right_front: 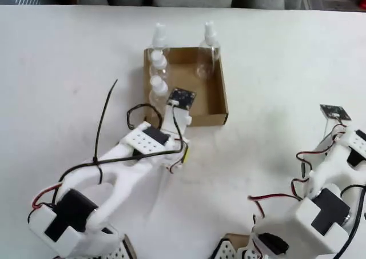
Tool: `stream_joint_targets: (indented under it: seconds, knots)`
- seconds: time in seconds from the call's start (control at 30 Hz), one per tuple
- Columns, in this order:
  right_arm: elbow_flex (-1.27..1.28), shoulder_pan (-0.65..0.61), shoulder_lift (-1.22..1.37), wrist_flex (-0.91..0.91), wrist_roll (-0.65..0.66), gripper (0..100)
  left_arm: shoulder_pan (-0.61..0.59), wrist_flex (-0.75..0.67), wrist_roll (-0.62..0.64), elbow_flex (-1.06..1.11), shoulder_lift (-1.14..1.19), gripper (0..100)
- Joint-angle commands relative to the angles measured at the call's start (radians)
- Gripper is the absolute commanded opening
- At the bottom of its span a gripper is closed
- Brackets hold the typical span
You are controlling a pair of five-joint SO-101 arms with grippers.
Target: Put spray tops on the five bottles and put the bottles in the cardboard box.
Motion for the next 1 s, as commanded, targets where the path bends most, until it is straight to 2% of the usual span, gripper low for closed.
stream_joint_targets:
  seconds: [0.0,0.53,0.63,0.8,0.87,0.97]
  knots:
    - [0.017,-0.015,-0.048,-0.059,0.011,35.0,-0.019,-0.009,-0.009,0.003,-0.065,2]
    - [-0.005,-0.016,0.128,-0.153,0.011,33.3,-0.027,-0.009,-0.009,0.003,-0.065,2]
    - [-0.025,-0.013,0.139,-0.151,0.011,26.4,-0.027,-0.009,-0.009,0.003,-0.065,2]
    - [-0.041,-0.007,0.131,-0.136,0.003,0.9,-0.027,-0.009,-0.009,0.003,-0.065,2]
    - [-0.075,-0.007,0.131,-0.082,0.002,3.5,-0.027,-0.009,-0.009,0.003,-0.065,2]
    - [-0.172,-0.007,0.131,0.024,-0.003,1.3,-0.027,-0.009,-0.009,0.003,-0.065,2]
